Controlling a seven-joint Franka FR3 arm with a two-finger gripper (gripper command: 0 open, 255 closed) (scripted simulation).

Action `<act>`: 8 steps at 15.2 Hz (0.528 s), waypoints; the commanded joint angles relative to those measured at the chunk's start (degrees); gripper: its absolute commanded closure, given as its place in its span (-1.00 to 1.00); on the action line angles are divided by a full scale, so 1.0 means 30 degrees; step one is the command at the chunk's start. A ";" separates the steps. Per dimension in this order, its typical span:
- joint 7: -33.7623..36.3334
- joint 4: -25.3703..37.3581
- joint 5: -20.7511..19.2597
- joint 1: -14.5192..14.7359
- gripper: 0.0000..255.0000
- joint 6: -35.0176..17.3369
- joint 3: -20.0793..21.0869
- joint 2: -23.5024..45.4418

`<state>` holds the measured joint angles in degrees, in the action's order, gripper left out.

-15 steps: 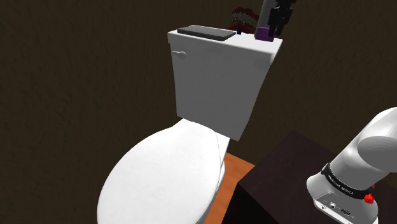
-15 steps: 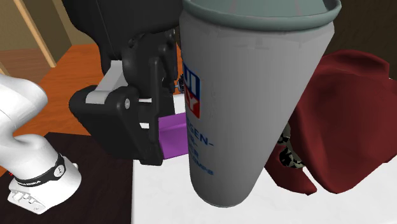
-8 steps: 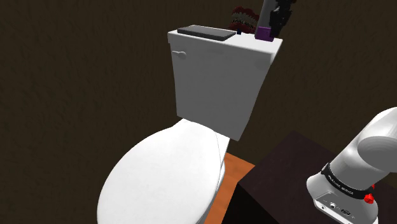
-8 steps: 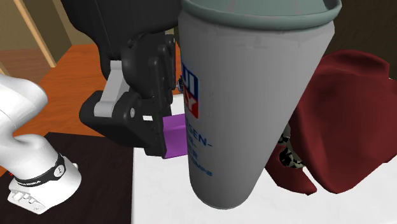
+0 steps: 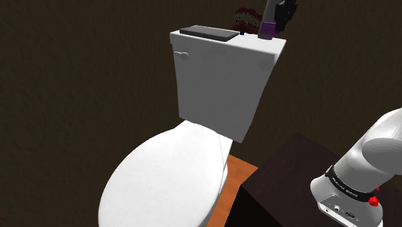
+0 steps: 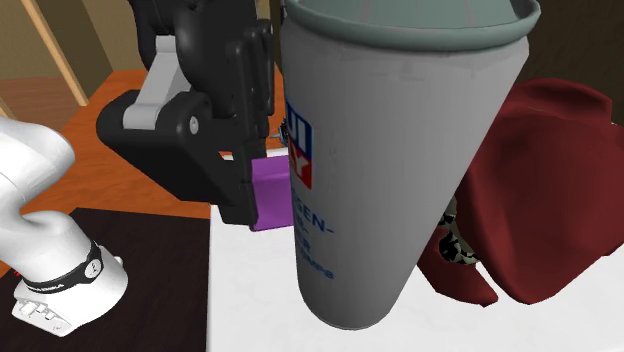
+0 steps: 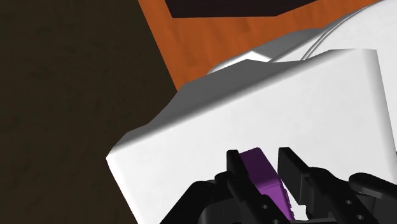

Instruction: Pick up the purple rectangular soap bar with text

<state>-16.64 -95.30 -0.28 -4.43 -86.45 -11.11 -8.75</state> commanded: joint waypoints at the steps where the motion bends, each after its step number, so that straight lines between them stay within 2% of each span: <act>1: 0.0005 0.0823 0.0037 0.0009 1.00 0.0638 -0.0001 0.0195; 8: -0.0087 0.3696 0.0198 -0.0013 1.00 0.2659 -0.0078 0.1064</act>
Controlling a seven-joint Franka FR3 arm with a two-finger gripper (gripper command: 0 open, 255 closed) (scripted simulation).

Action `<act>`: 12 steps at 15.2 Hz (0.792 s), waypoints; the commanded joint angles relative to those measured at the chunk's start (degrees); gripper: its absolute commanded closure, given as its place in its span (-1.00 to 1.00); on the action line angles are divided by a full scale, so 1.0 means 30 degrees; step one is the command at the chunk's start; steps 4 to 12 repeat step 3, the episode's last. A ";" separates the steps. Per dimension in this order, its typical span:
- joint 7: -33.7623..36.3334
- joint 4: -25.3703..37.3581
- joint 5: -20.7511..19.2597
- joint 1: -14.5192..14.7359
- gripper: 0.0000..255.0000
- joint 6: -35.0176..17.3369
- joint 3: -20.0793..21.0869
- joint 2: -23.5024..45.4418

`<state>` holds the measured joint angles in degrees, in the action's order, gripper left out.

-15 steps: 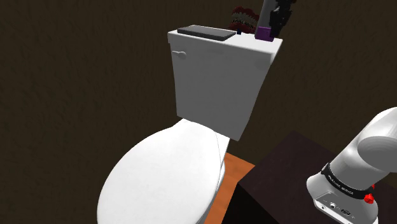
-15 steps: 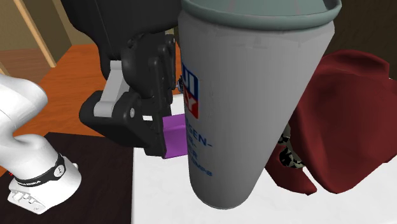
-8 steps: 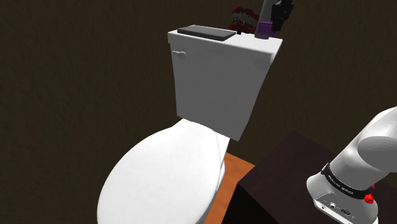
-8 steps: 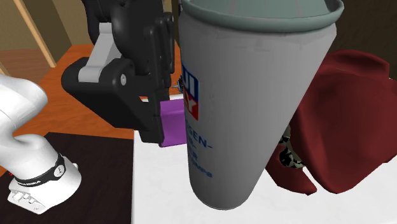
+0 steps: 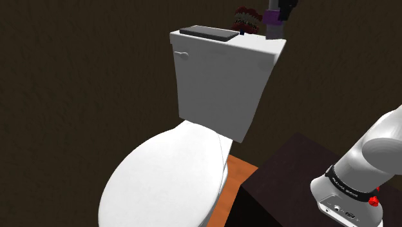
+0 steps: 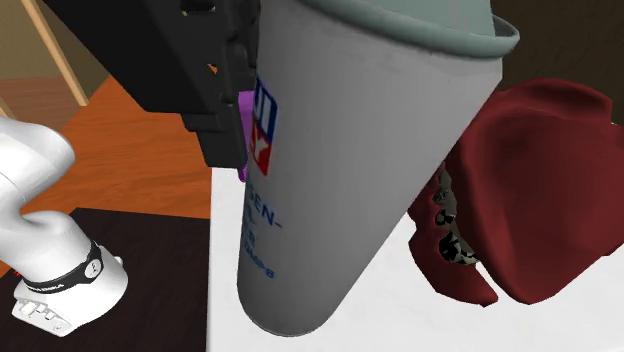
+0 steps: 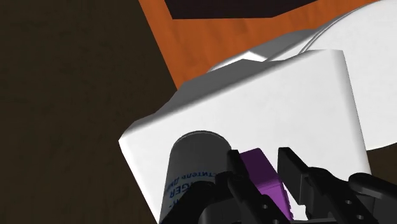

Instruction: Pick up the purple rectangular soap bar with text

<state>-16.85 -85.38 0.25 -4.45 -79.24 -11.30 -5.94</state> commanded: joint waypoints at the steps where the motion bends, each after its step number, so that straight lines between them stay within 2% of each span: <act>1: -0.0033 0.0839 0.0051 -0.0013 1.00 0.0558 -0.0030 0.0280; 12: -0.0035 0.0907 0.0055 -0.0015 1.00 0.0604 -0.0031 0.0302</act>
